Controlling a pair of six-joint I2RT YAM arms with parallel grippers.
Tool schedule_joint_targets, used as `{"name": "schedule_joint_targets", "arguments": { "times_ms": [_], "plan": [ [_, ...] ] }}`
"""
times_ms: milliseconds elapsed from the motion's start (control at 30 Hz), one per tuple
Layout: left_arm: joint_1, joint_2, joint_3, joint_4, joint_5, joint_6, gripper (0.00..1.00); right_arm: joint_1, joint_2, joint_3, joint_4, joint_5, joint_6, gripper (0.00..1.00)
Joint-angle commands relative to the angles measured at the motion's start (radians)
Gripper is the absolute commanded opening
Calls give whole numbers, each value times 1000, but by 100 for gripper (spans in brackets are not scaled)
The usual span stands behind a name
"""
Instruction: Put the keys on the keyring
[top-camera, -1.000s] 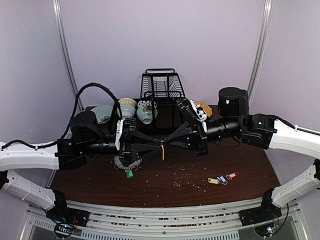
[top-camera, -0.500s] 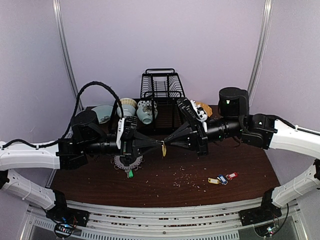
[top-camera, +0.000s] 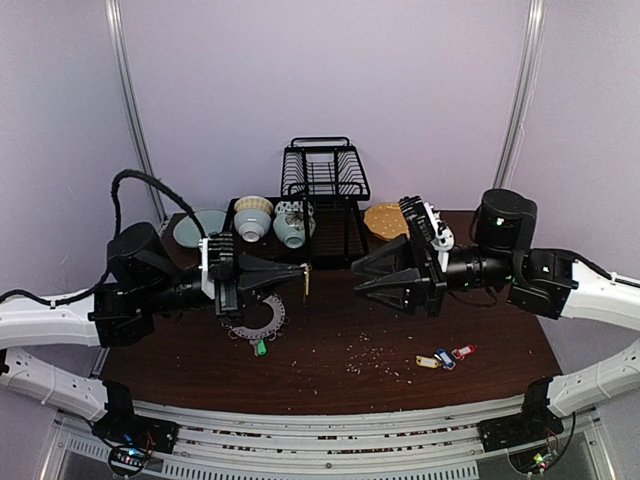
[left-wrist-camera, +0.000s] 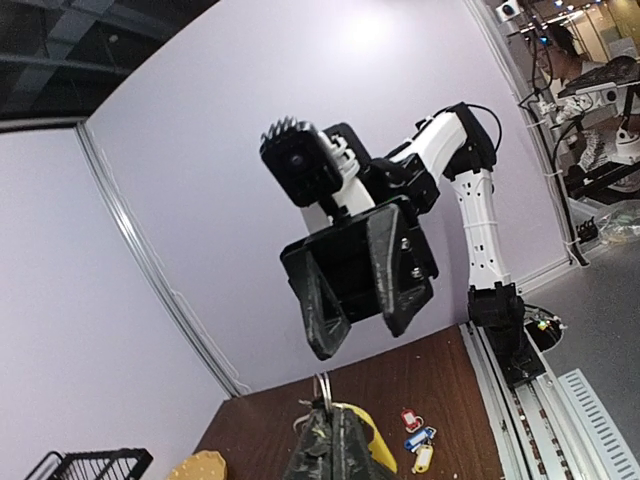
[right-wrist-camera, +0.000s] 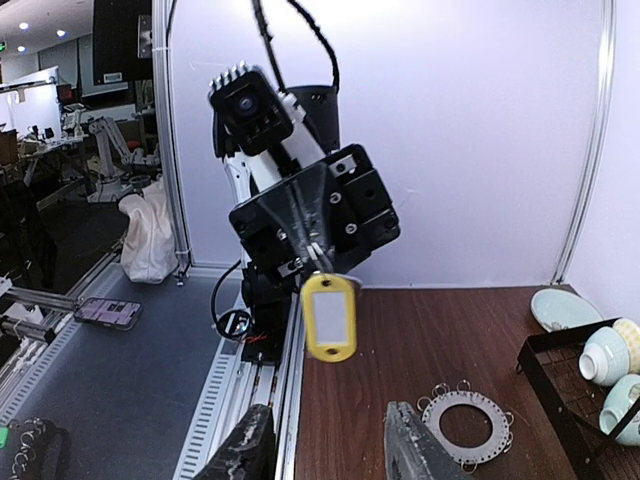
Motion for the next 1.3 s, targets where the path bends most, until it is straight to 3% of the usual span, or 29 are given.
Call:
{"name": "schedule_joint_targets", "arguments": {
  "times_ms": [0, 200, 500, 667, 967, 1100, 1267],
  "plan": [
    [-53, -51, -44, 103, -61, 225, 0, 6, 2, -11, 194, 16, 61, 39],
    [-62, -50, -29, 125, -34, 262, 0, 64, 71, 18, 324, -21, 12, 37],
    [-71, -21, -5, 159, 51, 229, 0, 91, 144, 89, 320, -128, -50, 37],
    [-71, 0, -37, 281, 94, 191, 0, 91, 143, 88, 336, -156, -43, 26],
    [-71, 35, -40, 333, 74, 201, 0, 92, 167, 74, 414, -157, 13, 20],
    [-83, 32, -65, 381, -98, 233, 0, 91, 149, 52, 430, -103, 26, 21],
    [-195, 75, -115, 541, -475, 499, 0, 62, 105, 18, 418, 109, 108, 22]
  ]
}}
